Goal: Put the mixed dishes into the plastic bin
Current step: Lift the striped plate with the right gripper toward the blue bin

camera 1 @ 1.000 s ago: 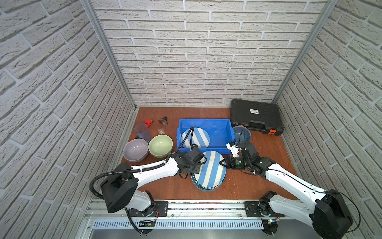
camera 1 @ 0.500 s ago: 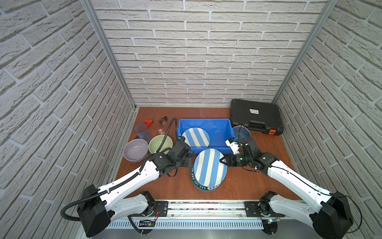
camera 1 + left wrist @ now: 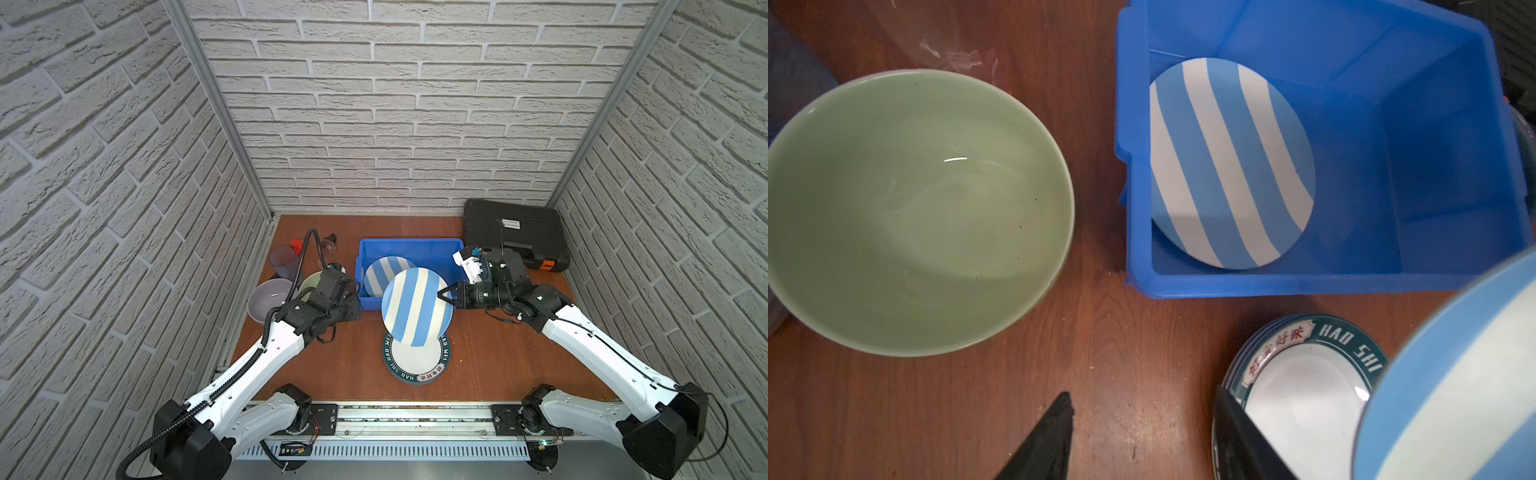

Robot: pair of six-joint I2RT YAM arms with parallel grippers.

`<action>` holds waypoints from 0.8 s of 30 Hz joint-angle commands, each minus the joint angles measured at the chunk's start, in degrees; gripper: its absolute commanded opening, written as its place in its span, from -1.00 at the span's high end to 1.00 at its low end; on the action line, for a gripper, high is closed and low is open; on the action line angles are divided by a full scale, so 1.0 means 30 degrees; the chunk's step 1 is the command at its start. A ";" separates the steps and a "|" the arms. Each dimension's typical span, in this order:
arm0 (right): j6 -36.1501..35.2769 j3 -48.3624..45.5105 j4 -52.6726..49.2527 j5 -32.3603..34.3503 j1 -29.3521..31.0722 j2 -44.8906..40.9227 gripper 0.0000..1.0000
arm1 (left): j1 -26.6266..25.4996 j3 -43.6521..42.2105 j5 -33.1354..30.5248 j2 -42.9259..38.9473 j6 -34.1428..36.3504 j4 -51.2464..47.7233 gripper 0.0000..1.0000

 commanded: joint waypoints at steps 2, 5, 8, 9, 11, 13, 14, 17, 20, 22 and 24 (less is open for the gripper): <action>0.0247 0.1639 0.1671 0.1083 -0.0334 0.1381 0.88 | 0.0684 0.0513 0.0815 0.0999 0.1268 0.0815 -0.05; 0.0653 0.2350 0.2569 0.1675 -0.0551 0.2568 0.88 | 0.0968 0.0900 0.0933 0.1833 0.1913 0.1095 0.01; 0.1169 0.3107 0.3469 0.1957 -0.0773 0.3879 0.88 | 0.1174 0.1352 0.0940 0.2573 0.2470 0.1271 0.05; 0.1292 0.3346 0.3849 0.1994 -0.0819 0.4318 0.89 | 0.1223 0.1493 0.0942 0.2768 0.2603 0.1313 0.06; 0.1613 0.3685 0.4696 0.1946 -0.0910 0.5117 0.88 | 0.1328 0.1743 0.1004 0.3068 0.2815 0.1428 0.08; 0.1904 0.3941 0.5646 0.1860 -0.0959 0.5902 0.88 | 0.1406 0.2019 0.1067 0.3355 0.2959 0.1572 0.09; 0.2039 0.4056 0.6102 0.1979 -0.0963 0.6303 0.88 | 0.1484 0.2092 0.1104 0.3490 0.3039 0.1703 0.09; 0.2455 0.4417 0.6965 0.2246 -0.0948 0.7548 0.88 | 0.1681 0.2356 0.1276 0.4032 0.3198 0.1957 0.14; 0.2696 0.4795 0.7509 0.2341 -0.0950 0.8720 0.89 | 0.1862 0.2575 0.1379 0.4671 0.3318 0.2150 0.21; 0.2860 0.4921 0.7905 0.2340 -0.0960 0.9424 0.88 | 0.1950 0.2688 0.1398 0.5035 0.3348 0.2274 0.26; 0.2973 0.5038 0.8220 0.2355 -0.0966 1.0006 0.89 | 0.2037 0.2754 0.1476 0.5390 0.3348 0.2480 0.32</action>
